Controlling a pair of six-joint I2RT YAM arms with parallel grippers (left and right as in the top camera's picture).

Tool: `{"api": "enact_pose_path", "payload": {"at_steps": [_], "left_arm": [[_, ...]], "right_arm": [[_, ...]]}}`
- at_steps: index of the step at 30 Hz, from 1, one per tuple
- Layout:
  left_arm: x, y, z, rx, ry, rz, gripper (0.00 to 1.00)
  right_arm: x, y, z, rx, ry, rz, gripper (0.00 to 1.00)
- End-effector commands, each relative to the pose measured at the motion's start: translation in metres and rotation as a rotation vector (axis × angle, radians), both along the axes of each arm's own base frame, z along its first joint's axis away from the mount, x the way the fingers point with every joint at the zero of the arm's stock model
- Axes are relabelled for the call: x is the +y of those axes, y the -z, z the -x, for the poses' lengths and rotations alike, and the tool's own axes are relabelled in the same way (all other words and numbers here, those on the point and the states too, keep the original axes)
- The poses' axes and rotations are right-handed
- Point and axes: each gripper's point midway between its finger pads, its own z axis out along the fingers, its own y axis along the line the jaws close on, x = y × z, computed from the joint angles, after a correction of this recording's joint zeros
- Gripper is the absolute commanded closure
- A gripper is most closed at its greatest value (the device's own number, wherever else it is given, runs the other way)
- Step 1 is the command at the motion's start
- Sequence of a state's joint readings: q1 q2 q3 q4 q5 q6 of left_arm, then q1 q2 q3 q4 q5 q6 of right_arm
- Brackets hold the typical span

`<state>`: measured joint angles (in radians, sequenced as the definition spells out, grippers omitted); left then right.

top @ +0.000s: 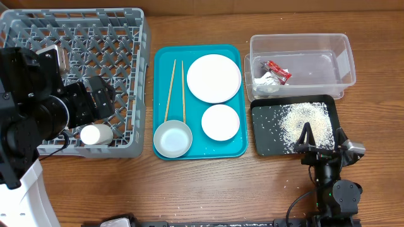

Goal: Sort waste into correct bins and load items into the dishwasher

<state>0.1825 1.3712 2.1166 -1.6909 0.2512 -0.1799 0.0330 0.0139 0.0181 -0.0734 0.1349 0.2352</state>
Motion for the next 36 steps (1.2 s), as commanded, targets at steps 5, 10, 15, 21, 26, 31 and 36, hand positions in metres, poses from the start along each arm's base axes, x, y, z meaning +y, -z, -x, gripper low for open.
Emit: {"api": "enact_pose_path", "payload": {"at_steps": [5, 10, 15, 21, 26, 31, 36], "left_arm": [[-0.005, -0.016, -0.016, -0.073, -0.069, 0.099, 0.0], [-0.008, -0.025, -0.025, -0.109, -0.121, 0.175, 0.0], [-0.057, -0.009, -0.04, -0.055, 0.124, 0.146, 0.06], [-0.086, 0.08, -0.073, 0.235, 0.127, -0.243, 0.16], [-0.107, 0.143, -0.113, 0.369, 0.127, -0.307, 0.25], [-0.126, 0.208, -0.138, 0.499, 0.231, -0.295, 0.32], [-0.136, 0.272, -0.151, 0.623, 0.292, -0.3, 0.48]], "right_arm": [[-0.001, 0.001, 0.0, -0.008, 0.003, -0.001, 0.0], [-0.001, 0.001, 0.0, -0.008, 0.003, -0.001, 0.0], [-0.001, 0.001, 0.0, -0.007, 0.003, -0.001, 0.0], [-0.001, 0.001, 0.0, -0.007, 0.003, -0.001, 0.0], [-0.001, 0.001, 0.0, -0.008, 0.003, -0.001, 0.0], [-0.001, 0.001, 0.0, -0.007, 0.003, -0.001, 0.0], [-0.001, 0.001, 0.0, -0.007, 0.003, -0.001, 0.0]]}}
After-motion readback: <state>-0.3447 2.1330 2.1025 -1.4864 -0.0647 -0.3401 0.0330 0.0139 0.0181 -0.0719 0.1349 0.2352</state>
